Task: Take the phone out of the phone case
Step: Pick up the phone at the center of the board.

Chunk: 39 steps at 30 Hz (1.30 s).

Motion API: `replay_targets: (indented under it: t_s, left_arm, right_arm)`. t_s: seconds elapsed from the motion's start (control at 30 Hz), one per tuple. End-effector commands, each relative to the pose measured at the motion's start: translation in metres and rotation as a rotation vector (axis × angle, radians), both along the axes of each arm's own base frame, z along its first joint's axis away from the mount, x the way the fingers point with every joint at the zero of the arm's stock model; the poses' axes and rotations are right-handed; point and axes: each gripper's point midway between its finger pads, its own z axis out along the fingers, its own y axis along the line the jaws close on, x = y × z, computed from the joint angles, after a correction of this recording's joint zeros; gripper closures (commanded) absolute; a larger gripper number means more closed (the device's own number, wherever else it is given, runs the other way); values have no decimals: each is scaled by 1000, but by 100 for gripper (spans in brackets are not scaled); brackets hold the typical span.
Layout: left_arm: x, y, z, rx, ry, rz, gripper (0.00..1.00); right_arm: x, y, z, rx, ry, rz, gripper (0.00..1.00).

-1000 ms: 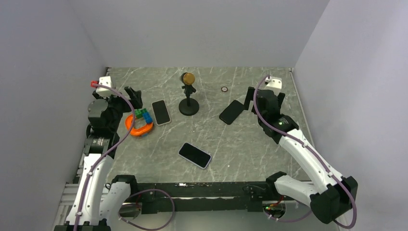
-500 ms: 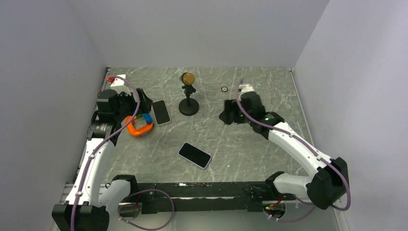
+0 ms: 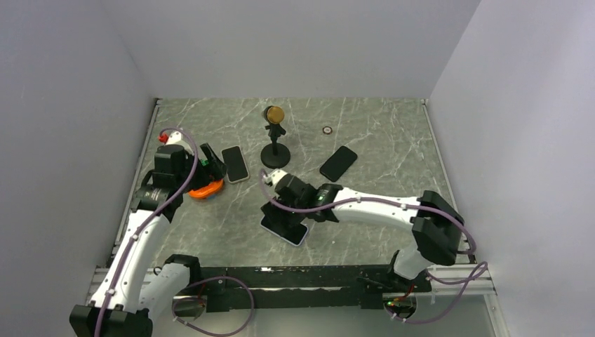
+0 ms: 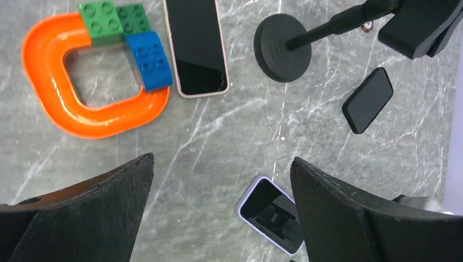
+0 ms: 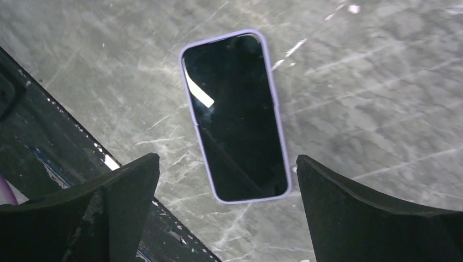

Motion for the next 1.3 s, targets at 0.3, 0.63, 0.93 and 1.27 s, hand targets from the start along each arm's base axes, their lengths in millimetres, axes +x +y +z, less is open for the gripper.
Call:
replay_targets:
  t_s: [0.3,0.63,0.93,1.27]
  left_arm:
    - [-28,-2,-2,-119,-48,75,1]
    - [-38,-26,-31,-203,46,-27,1]
    - [-46,-58,-54,-369,133,-105,1]
    - [-54,-93,-82,-538,219,-127,1]
  right_arm:
    - [2,19,-39,-129,-95,53,0]
    - [-5,24,-67,-153,-45,94,0]
    - [3,16,-82,-199,-65,31,16]
    - [15,1,-72,-129,-130,-145,40]
